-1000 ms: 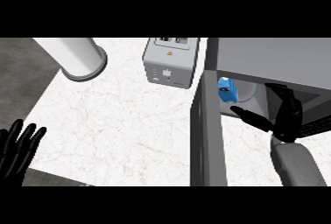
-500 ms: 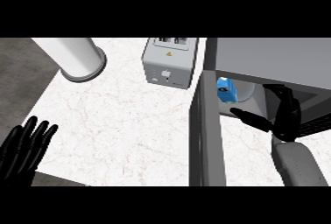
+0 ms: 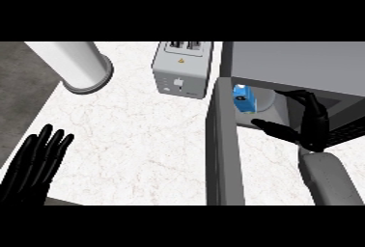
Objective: Pick up the milk, place it into the microwave and close the microwave
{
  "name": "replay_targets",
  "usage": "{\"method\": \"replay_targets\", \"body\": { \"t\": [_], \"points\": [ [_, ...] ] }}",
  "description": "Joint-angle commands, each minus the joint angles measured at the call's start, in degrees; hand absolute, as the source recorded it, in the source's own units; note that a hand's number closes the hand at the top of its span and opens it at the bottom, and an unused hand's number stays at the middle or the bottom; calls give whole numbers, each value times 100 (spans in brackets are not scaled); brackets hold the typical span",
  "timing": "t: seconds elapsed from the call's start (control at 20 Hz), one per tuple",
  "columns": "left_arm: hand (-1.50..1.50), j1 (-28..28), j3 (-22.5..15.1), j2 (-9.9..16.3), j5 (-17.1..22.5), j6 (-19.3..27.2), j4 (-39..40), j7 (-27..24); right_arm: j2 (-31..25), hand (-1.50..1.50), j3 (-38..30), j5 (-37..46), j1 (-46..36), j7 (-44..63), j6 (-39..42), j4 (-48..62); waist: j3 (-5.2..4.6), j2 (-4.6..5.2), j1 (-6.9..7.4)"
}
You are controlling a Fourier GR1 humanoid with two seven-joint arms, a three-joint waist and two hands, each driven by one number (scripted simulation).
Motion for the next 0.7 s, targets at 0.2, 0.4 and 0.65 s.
{"method": "replay_targets", "body": {
  "t": [0.2, 0.4, 0.65],
  "points": [
    [-150, -101, -229, -130, -232, 74, 188, -11, 119, -150, -32, -197, -922, 1435, 246, 1226, 69, 287, -2],
    [-150, -121, -397, -182, -377, 105, 321, 64, 41, -150, 22, -335, -959, 1432, 703, 1422, 77, 251, -191],
    [-150, -185, -553, -168, -399, 22, 419, 129, 207, -150, 73, -549, -1113, 1399, 1126, 1672, 82, 200, -349]
  ]
}}
